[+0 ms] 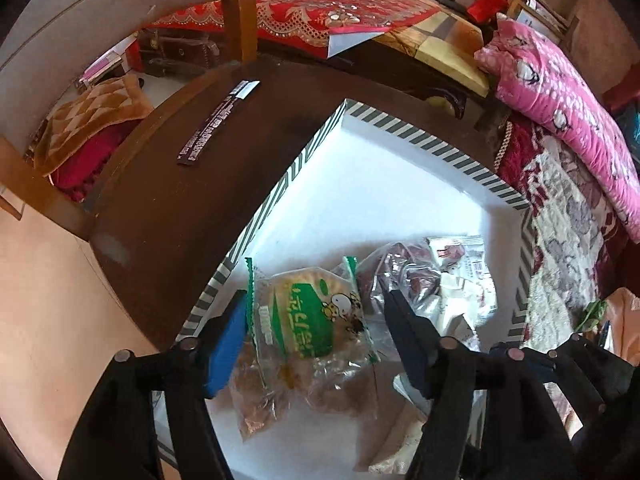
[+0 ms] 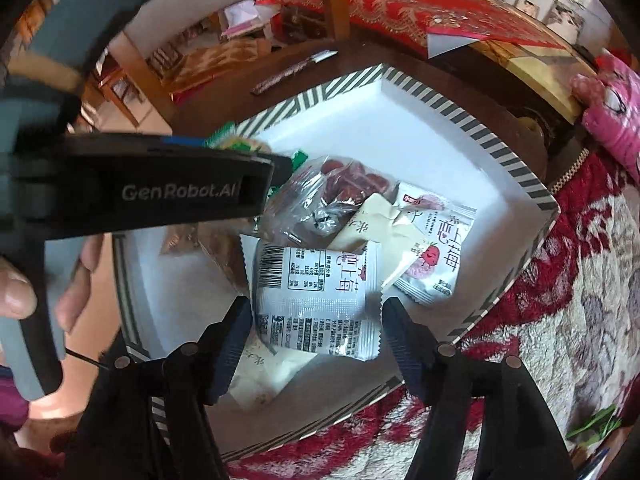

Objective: Organize snacks
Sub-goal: 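Open both grippers to drop the packets into the tray, then move both grippers back over the snack pile on the bedspread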

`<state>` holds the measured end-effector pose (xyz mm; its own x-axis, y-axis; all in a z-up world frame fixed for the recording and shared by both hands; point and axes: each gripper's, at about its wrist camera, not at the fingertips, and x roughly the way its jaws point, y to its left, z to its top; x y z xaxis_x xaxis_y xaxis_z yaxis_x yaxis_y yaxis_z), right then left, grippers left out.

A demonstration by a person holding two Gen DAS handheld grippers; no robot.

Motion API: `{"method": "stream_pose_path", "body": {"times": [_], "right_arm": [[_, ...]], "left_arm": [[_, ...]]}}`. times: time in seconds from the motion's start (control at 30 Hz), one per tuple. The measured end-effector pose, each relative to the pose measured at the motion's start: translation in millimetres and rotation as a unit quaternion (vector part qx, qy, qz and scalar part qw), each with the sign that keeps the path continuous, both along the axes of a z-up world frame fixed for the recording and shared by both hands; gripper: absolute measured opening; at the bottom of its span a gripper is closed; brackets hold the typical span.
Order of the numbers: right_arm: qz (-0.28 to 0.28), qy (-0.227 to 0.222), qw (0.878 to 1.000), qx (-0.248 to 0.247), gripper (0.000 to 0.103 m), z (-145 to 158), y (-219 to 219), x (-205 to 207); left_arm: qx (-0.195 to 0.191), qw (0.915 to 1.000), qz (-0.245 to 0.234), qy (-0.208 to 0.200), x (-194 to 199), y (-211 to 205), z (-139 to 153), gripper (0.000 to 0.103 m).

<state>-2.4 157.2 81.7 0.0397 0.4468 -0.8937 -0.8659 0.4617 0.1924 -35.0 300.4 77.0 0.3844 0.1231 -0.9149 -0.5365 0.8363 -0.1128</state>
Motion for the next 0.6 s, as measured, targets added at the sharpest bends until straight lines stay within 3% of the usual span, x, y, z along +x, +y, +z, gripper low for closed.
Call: {"method": "stream_pose_path", "body": {"times": [0.27,0.6], "right_arm": [[-0.023,0.005,0.999,0.031,0.073,19,-28,-2],[-0.072,0.001,0.996,0.059,0.074,36,-80,-1]], "left_arm": [[0.033,0.9992,-0.01,-0.02,-7,-20,24,0.079],[0.037,0.9973,-0.05,-0.04,-3,-66,42,0.081]]}}
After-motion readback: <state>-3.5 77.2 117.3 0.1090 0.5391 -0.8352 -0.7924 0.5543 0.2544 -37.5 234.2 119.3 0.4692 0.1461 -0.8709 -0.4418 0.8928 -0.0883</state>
